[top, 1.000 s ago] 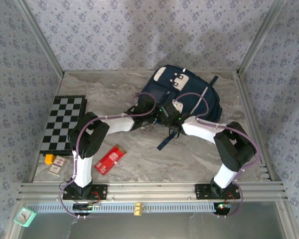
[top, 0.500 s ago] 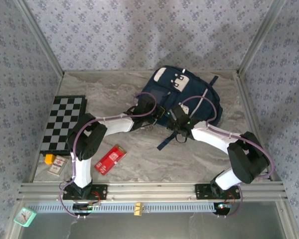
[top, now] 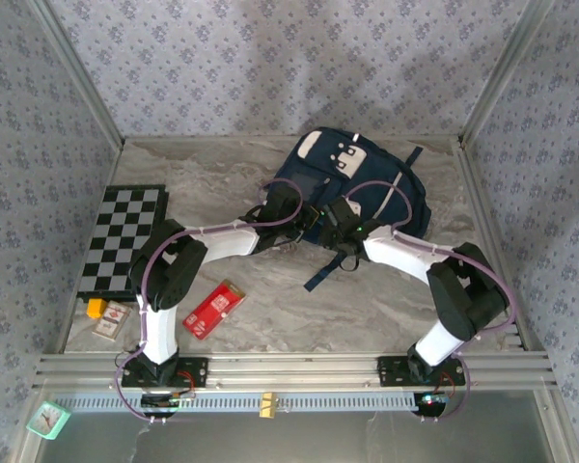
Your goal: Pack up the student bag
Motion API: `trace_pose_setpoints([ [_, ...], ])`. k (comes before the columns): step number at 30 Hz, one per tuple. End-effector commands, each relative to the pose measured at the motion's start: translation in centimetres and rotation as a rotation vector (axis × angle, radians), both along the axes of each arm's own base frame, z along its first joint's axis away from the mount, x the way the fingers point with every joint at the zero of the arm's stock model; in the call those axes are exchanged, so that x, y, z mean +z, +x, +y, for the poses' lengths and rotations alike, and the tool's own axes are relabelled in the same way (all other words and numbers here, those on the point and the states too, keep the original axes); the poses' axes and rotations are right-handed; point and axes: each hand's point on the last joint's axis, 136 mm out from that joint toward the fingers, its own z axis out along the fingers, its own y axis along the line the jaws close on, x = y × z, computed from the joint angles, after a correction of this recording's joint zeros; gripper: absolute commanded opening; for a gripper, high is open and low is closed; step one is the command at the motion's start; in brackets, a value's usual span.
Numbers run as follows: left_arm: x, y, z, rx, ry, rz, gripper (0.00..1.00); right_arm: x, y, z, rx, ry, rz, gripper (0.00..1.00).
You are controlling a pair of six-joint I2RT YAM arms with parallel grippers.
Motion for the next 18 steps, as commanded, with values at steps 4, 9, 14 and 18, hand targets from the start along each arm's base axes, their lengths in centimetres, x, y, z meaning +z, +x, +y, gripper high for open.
trace_pose_setpoints([
  [4, 4.2, -0.2, -0.7, -0.036, -0.032, -0.080, 0.00, 0.4, 0.7, -1.4, -0.043, -0.062, -0.008, 0.21],
  [9, 3.9, 0.0, 0.5, -0.015, 0.007, -0.089, 0.00, -0.1, -1.1, -2.7, -0.043, -0.068, 0.030, 0.14],
  [14, 3.4, 0.9, 2.5, -0.003, 0.075, -0.089, 0.00, -0.6, -3.1, -3.9, -0.004, -0.053, 0.071, 0.11],
  [18, 2.6, 2.2, 4.2, -0.014, 0.102, -0.057, 0.00, -1.2, -5.6, -5.8, 0.017, -0.068, 0.131, 0.11],
])
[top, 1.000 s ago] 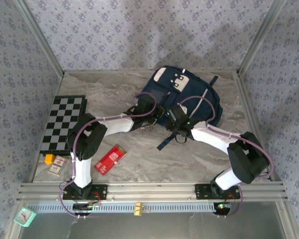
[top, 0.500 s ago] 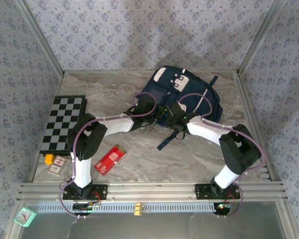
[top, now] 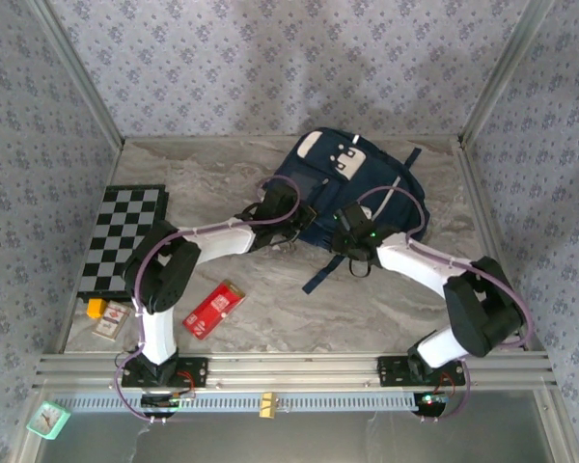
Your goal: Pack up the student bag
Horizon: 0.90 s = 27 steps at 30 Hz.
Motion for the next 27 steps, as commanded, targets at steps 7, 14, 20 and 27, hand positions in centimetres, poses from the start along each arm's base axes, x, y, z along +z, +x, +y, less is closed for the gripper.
trace_pose_setpoints([
  [7, 1.7, 4.5, 5.7, 0.039, 0.057, -0.039, 0.00, -1.0, -4.8, -6.4, -0.041, -0.073, 0.102, 0.12],
  [14, 1.4, 5.0, 5.3, -0.009, 0.074, -0.035, 0.00, -0.4, -3.0, -1.9, 0.146, 0.018, 0.062, 0.17],
  [20, 1.6, 5.0, 5.4, -0.023, 0.096, -0.042, 0.00, -0.4, -1.4, -1.5, 0.204, -0.021, 0.028, 0.33],
  [27, 1.4, 5.0, 5.2, -0.024, 0.091, -0.041, 0.00, -1.2, 0.3, -1.5, 0.210, -0.075, 0.009, 0.30],
])
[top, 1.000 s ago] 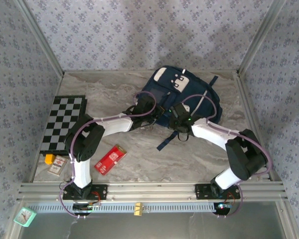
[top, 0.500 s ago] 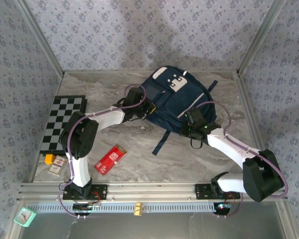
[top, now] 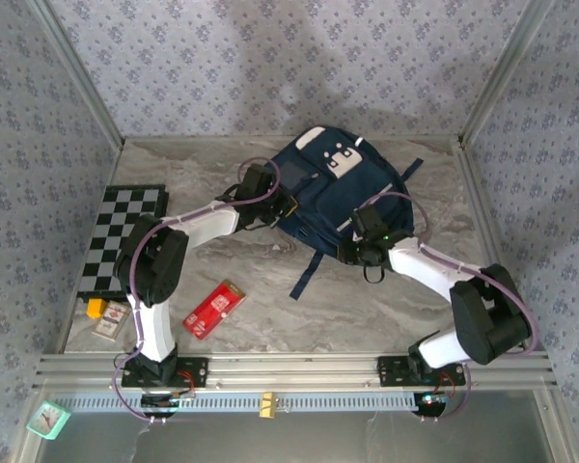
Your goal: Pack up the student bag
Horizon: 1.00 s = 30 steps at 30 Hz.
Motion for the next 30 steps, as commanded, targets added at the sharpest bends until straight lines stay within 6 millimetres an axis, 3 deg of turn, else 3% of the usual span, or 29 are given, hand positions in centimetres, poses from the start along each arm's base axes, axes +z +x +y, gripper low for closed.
trace_pose_setpoints([
  [1, 1.1, 1.7, 0.7, 0.028, 0.014, -0.053, 0.00, 0.4, 2.0, -0.4, 0.001, -0.054, -0.050, 0.29],
  [11, 1.0, 2.4, 2.1, 0.043, 0.041, -0.053, 0.00, -0.8, -0.6, -2.1, -0.064, -0.119, 0.048, 0.08],
  [14, 0.8, 3.1, 3.5, 0.059, 0.048, -0.051, 0.00, 0.3, -1.1, -3.5, -0.099, -0.112, 0.038, 0.01],
  [19, 0.8, 5.1, 5.2, 0.002, 0.091, -0.041, 0.00, 3.5, -1.8, -6.7, -0.134, -0.235, -0.016, 0.00],
  [21, 0.4, 6.0, 6.1, -0.012, 0.118, -0.031, 0.00, 4.5, -2.2, -6.7, -0.124, -0.239, -0.010, 0.00],
  [23, 0.4, 7.0, 6.9, -0.015, 0.129, -0.049, 0.00, 5.2, -2.1, -4.2, -0.066, -0.150, -0.023, 0.00],
  [27, 1.8, 8.9, 6.4, -0.099, 0.091, -0.087, 0.01, 7.3, -1.6, 4.3, 0.106, 0.020, -0.080, 0.00],
  [30, 2.9, 9.4, 6.8, -0.164, 0.115, -0.108, 0.18, 8.4, -0.6, 8.4, 0.171, 0.091, -0.111, 0.00],
])
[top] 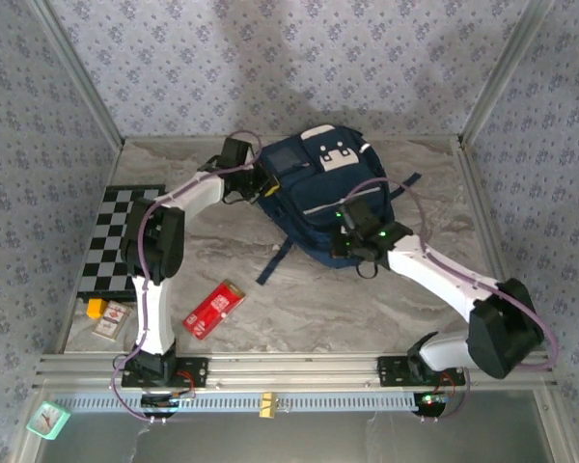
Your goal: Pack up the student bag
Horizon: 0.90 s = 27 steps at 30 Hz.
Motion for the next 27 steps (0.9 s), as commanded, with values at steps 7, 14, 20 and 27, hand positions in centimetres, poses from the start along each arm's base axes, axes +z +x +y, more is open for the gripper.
trace_pose_setpoints([
  [7, 5.6, -2.3, 4.6, -0.051, 0.041, -0.117, 0.57, 0.0, 1.0, 4.8, 0.043, 0.071, 0.010, 0.00],
  [14, 5.5, -9.6, 1.2, 0.029, -0.093, -0.118, 0.63, -0.9, 0.4, 5.1, 0.038, 0.082, 0.009, 0.00],
  [20, 3.0, -12.6, -1.3, 0.138, -0.149, -0.053, 0.62, -0.7, 0.6, 5.1, 0.035, 0.090, -0.010, 0.00],
  [27, 1.4, -13.6, -3.5, 0.211, -0.163, -0.026, 0.58, -1.3, 0.5, 5.2, 0.031, 0.084, -0.009, 0.00],
])
